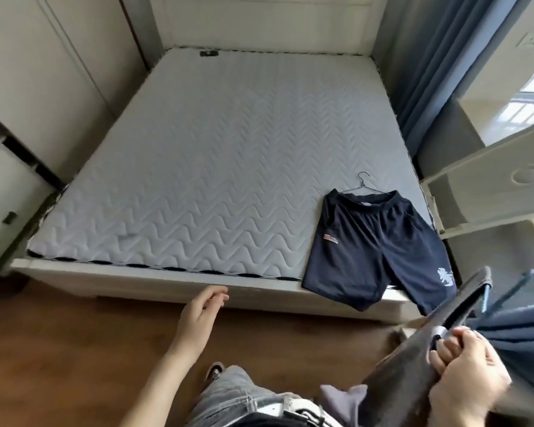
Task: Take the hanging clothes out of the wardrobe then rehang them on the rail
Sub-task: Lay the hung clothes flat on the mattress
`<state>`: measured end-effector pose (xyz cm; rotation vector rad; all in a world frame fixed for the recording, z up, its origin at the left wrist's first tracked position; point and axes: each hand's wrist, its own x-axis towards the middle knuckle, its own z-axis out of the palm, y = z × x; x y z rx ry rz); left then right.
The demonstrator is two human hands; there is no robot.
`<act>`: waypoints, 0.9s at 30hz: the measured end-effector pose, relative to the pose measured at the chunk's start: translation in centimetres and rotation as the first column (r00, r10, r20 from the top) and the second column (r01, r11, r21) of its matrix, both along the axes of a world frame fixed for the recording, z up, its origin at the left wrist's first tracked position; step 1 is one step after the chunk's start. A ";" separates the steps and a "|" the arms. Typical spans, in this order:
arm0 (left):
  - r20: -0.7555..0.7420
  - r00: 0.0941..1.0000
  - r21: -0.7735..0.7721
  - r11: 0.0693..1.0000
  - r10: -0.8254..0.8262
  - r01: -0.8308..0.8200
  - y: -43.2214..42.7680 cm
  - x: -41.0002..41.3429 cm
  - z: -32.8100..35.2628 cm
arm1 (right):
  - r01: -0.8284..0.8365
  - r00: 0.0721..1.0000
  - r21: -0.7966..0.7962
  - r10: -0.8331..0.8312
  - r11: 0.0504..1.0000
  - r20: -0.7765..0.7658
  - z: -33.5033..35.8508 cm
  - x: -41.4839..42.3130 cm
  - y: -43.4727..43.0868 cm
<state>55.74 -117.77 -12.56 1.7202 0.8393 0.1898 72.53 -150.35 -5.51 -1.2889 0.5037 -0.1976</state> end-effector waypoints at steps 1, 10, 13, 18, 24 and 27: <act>0.009 0.999 -0.022 0.999 0.045 -0.045 1.2 -1.3 -0.2 | -0.024 1.000 -0.008 0.024 1.000 0.010 0.0 -0.5 1.7; -0.140 0.988 -0.022 0.998 0.062 -0.066 15.8 -11.9 -1.8 | -0.032 0.999 -0.036 0.032 0.999 -0.007 -1.4 -5.2 18.1; -0.134 0.991 0.011 1.000 0.017 -0.016 21.5 -11.2 -1.1 | 0.001 1.000 -0.023 -0.001 1.000 0.010 -1.4 -5.3 23.2; -0.149 0.985 0.088 0.991 -0.091 0.105 28.9 -5.8 -1.2 | 0.015 1.000 0.006 -0.014 1.000 -0.011 -2.1 -3.2 30.9; -0.183 0.971 0.191 0.963 -0.156 0.191 36.4 5.1 -4.7 | 0.102 0.991 0.071 -0.095 0.992 -0.100 -5.5 4.6 40.8; -0.226 0.960 0.220 0.952 -0.165 0.215 39.4 11.5 -7.5 | 0.142 0.985 0.101 -0.131 0.985 -0.113 -8.0 9.8 45.7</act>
